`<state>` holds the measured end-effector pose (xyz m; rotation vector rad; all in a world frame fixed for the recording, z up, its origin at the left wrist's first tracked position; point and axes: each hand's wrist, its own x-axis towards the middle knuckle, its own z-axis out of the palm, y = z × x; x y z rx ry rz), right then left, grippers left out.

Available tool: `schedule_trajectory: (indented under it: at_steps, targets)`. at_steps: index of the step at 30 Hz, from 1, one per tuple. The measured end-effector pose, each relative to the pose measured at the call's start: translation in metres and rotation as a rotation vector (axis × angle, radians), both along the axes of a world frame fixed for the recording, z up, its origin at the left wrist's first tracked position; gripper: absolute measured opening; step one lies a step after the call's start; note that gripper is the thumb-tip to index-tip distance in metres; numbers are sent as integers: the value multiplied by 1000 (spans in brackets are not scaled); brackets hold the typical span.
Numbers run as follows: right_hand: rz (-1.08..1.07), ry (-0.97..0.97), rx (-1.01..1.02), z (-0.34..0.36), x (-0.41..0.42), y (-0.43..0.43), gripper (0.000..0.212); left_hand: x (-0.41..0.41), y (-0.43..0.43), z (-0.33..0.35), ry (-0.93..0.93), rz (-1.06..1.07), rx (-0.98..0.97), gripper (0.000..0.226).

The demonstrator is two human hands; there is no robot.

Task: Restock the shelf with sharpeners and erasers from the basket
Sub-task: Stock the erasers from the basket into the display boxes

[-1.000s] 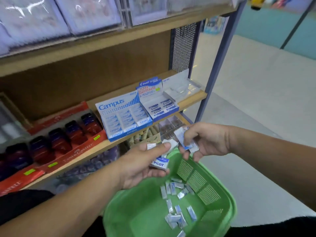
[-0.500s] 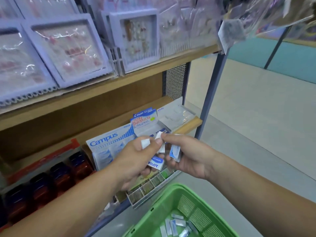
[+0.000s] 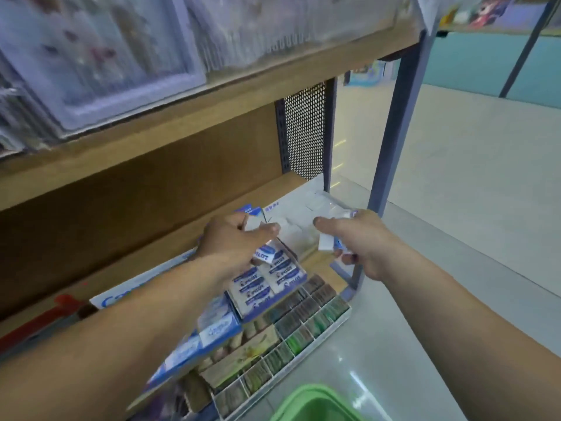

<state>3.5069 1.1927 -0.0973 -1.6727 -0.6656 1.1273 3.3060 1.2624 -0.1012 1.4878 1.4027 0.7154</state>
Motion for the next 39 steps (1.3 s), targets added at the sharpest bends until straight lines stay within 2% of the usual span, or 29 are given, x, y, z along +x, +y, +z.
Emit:
schedule_trajectory:
  at_steps: [2,5,7,11,14,17,21,26,29,31,33,36,39]
  targets:
    - [43,-63,76,-11,12,11,16,11,21,0,64,-23,41,41]
    - [91,-84,140,-25,25,23,24,29,42,-8,173,-79,86,19]
    - [81,-182,167,-33,32,27,19,37,48,-17,247,-88,143,6]
    - [75,-255,237,-49,28,29,11,44,59,-33,334,-43,260,10]
    - [165,-275,221,-60,16,32,23,43,60,-39,349,20,294,16]
    - [160,-238,217,-68,14,37,20,43,58,-41,343,19,253,12]
    - [140,-152,213,-73,17,37,16,47,62,-40,357,22,170,31]
    - [177,-89,206,-73,20,33,18,56,58,-39,438,30,194,49]
    - [174,-12,200,-74,21,30,19,56,56,-36,509,-11,200,47]
    - [160,41,178,-70,23,28,20,55,53,-32,466,-31,213,47]
    - [159,48,171,-61,25,26,20,52,47,-27,369,-105,220,38]
    - [223,68,204,-41,23,25,19,43,28,-19,222,-295,61,27]
    - [412,94,174,-24,12,21,21,31,14,-17,80,-288,-65,27]
